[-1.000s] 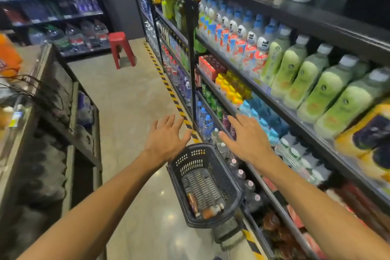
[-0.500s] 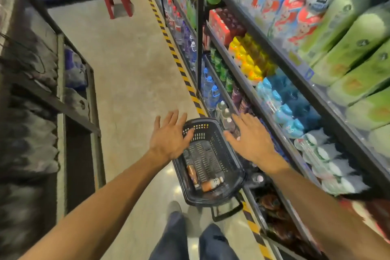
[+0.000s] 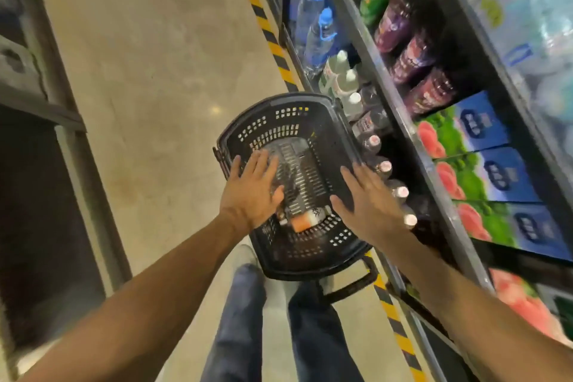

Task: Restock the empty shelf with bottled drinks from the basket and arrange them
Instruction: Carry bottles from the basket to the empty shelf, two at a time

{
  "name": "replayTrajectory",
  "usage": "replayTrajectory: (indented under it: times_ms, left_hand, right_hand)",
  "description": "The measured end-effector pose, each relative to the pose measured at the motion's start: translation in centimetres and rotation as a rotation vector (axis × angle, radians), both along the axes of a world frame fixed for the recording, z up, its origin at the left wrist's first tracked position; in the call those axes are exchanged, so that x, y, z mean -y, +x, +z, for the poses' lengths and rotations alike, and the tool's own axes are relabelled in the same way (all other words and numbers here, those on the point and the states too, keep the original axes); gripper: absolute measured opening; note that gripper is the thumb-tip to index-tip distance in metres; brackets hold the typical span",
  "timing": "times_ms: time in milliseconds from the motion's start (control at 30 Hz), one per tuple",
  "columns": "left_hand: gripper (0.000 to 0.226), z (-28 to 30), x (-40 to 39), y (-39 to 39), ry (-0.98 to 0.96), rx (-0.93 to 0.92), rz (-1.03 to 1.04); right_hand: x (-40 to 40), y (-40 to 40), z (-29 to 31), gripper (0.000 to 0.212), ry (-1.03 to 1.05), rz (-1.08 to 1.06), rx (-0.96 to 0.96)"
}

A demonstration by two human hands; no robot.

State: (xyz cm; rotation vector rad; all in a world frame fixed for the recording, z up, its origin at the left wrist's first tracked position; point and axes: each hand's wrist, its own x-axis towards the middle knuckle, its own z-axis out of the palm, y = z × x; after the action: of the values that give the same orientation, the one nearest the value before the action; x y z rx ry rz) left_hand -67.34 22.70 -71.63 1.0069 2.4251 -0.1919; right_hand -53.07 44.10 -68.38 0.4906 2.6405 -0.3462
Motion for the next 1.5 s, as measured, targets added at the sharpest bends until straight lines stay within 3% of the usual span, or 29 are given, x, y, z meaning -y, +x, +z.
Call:
replayTrajectory:
  times_ms: [333,467,667,900,1133,1367,1500]
  left_hand:
    - [0.072,-24.7,-3.0,0.0,-0.112,0.077,-0.030]
    - [0.075,-31.8,-3.5,0.3,-0.232,0.148,0.000]
    - [0.080,-39.3,-5.7,0.1,-0.365,0.206,-0.199]
    - [0.102,-42.8,-4.8,1.5,-0.446,0.233,-0.418]
    - [0.096,-42.6,-5.8,0.0,-0.499,0.253,-0.551]
    - [0.078,-42.0,-6.0,-1.3,-0.468,0.209,-0.451]
    - [0.064,-40.6,-6.1,-2.1,-0.315,0.270,-0.145]
  right_hand:
    - [0.4,-0.3,-26.2,0.087,-0.066,0.119,0.115]
    - [0.4,0.8,-34.2,0.091,-0.103,0.179,0.233]
    - [-0.6,1.6,-42.4,0.089,-0.172,0.282,0.418]
    - [-1.2,2.1,-46.2,0.105,-0.217,0.404,0.610]
    - [-1.6,1.6,-46.1,0.084,-0.167,0.437,0.573]
    - [-2.9,-0.2,-43.8,0.078,-0.287,0.197,0.441]
    - [-3.1,-0.7,-42.1,0.079,-0.351,0.003,0.365]
